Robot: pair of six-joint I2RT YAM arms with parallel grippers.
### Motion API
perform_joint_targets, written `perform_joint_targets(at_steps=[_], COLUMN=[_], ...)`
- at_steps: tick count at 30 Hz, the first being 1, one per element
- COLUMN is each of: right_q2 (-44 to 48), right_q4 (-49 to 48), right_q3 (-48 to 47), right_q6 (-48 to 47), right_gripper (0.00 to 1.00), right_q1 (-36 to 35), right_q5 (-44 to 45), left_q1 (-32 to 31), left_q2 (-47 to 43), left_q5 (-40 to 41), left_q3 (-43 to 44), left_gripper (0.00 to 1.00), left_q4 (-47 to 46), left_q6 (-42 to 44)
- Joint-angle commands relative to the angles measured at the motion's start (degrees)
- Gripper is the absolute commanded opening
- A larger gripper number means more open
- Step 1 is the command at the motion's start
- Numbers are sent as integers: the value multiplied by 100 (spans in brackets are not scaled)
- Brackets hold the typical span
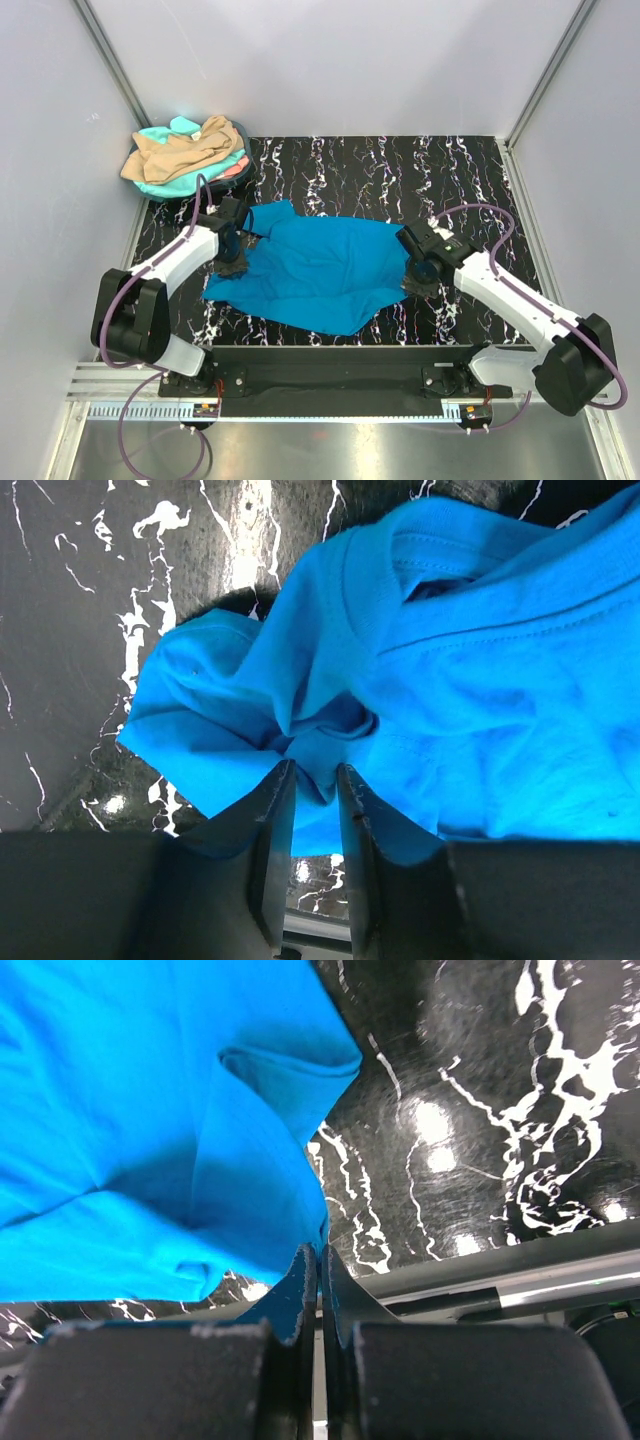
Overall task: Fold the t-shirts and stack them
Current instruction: Flatten the tshirt out
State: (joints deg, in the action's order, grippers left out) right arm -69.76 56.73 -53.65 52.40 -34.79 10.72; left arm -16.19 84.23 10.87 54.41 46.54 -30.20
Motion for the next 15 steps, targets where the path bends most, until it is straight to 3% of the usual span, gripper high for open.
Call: perform_joint_targets(at_steps=[1,4,6,8,9,10,11,15], right_q2=[234,261,269,278,296,313,322,305], right_q4=[110,119,110,119,128,197,259,558], right_q3=[-58,-76,-32,-14,-23,-40,-67,-452], right_q6=[25,-19,-28,-2,-2,7,16,-142], right_gripper=[0,0,0,0,0,0,0,0], right_q1=[138,209,226,244,288,323,375,674], right_q5=[211,176,150,106,97,106,106,272], left_q1=[10,10,10,10,10,10,10,10], left_q2=[-3,-29,-38,-20,-12,-11,-38,-607], left_q5=[178,284,249,205,187,196,248,441], left_q3=[245,237,140,44,43,69,174,569], left_gripper=[28,46,48,38,25,5,0,0], left_q4=[-102,-58,-110,-216,-233,-164,-94,144], left_q6=[84,75,101,145,163,154,137,154])
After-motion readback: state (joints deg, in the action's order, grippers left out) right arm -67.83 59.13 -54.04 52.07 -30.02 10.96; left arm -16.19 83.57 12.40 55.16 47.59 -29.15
